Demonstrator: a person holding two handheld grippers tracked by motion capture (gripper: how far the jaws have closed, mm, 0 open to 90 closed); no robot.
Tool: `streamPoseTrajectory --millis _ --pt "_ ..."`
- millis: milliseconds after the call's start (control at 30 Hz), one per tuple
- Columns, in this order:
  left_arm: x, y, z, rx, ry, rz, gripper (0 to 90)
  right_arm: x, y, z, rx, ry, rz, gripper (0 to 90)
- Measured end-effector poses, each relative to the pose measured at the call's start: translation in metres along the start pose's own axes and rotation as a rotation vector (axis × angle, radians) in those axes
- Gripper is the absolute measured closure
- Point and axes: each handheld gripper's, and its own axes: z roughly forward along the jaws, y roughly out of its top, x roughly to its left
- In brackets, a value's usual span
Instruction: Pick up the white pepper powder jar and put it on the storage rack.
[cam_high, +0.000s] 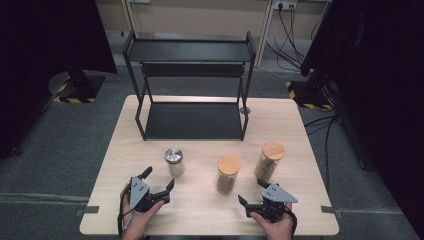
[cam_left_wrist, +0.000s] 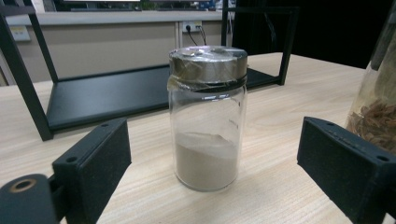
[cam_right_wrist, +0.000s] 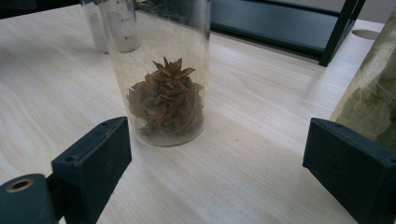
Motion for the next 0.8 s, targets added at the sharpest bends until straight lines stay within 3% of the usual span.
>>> streamPoseTrajectory --millis 333,800 --pt "0.002 0.012 0.017 -0.019 -0.016 0.016 11.6 -0.001 0.0 0.001 0.007 0.005 0.003 7.7" --pt "0.004 0.024 0.042 -0.041 -0.016 0.005 14.2 -0.001 0.0 0.0 0.001 0.008 0.009 7.7"
